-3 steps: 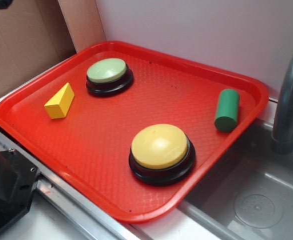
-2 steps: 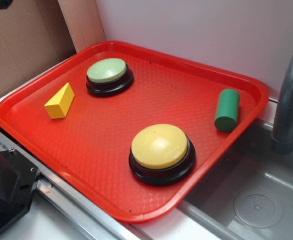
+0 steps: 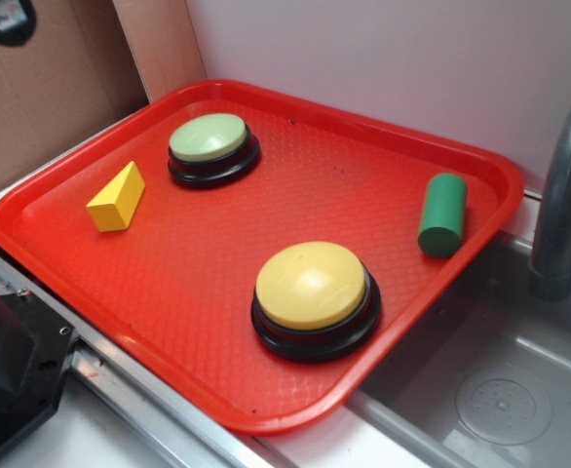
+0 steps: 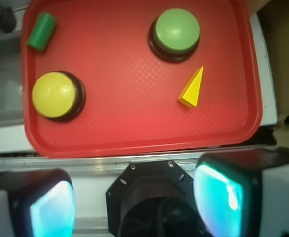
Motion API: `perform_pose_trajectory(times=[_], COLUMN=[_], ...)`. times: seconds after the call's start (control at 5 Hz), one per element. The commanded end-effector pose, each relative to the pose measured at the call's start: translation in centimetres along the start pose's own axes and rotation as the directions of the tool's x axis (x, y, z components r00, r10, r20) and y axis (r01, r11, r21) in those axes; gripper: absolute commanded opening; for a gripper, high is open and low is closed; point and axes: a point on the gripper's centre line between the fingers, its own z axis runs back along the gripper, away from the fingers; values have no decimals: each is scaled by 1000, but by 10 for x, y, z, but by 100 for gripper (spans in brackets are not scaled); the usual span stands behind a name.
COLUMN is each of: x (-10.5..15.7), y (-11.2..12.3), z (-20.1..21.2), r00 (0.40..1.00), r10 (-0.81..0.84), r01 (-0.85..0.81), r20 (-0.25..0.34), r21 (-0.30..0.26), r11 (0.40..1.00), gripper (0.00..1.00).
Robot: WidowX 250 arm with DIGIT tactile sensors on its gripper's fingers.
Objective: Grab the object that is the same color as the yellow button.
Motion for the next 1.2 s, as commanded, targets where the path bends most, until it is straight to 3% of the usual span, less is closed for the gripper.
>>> perform_pose_trajectory(times=[0.0, 0.2, 0.4, 0.6, 1.0], x=[14, 24, 31, 40, 59], y=[37, 62, 76, 82, 80], z=[-45, -74, -92, -117, -160], r00=[950, 916, 873, 865, 885], r10=[308, 397, 472, 483, 447], r01=[-308, -396, -478, -492, -455], r20=[44, 49, 121, 137, 132], r21=[13, -23, 28, 49, 33], r11=[951, 918, 878, 869, 890], gripper=[100, 100, 100, 100, 100])
